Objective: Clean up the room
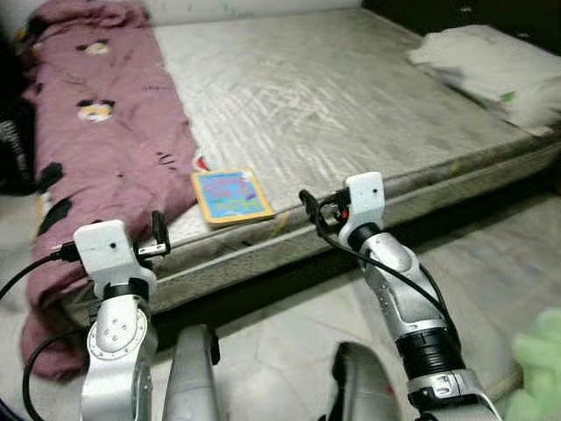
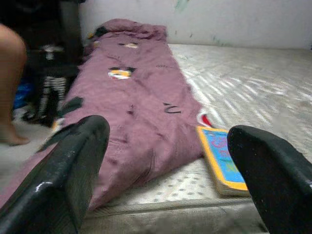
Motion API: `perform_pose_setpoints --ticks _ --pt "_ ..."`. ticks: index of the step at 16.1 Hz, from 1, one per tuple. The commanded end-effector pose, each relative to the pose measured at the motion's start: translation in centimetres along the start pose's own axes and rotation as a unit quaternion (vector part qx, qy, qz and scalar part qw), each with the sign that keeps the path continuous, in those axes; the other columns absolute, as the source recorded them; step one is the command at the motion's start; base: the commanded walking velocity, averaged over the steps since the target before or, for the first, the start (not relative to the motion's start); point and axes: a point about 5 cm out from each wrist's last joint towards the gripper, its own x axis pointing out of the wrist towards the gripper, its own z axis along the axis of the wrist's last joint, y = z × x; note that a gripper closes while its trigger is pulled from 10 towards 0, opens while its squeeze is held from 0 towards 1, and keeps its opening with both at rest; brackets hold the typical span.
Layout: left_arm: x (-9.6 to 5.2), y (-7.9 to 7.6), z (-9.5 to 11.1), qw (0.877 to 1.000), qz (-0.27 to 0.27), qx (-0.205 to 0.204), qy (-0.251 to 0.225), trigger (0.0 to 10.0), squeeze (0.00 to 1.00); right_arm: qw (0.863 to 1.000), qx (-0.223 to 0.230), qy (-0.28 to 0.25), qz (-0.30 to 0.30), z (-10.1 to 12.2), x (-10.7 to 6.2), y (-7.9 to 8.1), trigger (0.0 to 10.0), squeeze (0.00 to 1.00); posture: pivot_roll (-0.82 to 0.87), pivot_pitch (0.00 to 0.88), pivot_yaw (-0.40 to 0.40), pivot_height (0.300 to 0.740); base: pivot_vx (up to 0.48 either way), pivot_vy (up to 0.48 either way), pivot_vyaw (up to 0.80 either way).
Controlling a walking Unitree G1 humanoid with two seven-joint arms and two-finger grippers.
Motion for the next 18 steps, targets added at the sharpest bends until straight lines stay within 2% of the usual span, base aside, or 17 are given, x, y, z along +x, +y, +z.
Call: perform_pose_setpoints --ticks 1,2,5,18 --pt "0.03 0.06 0.32 1.000 -0.001 0.002 -0.007 10.0 0.00 1.000 -0.003 -0.012 0.013 0.59 0.23 0.56 10.0 0.00 -0.04 0.000 -0.032 0.580 0.000 0.000 0.79" --pt "0.03 0.06 0.31 1.000 -0.002 0.002 -0.007 10.0 0.00 1.000 -0.002 -0.012 0.012 0.59 0.24 0.55 10.0 0.00 -0.04 0.000 -0.032 0.580 0.000 0.000 0.79" --pt "0.07 -0.11 0.31 1.000 -0.007 -0.001 -0.008 10.0 0.00 1.000 0.000 -0.009 0.011 0.50 0.26 0.45 10.0 0.00 -0.04 0.000 -0.033 0.580 0.000 0.000 0.00" --pt "0.04 -0.29 0.22 1.000 -0.019 -0.002 -0.008 10.0 0.00 1.000 0.001 -0.005 0.014 0.32 0.31 0.50 10.0 0.00 -0.04 0.000 -0.033 0.580 0.293 0.000 0.00"
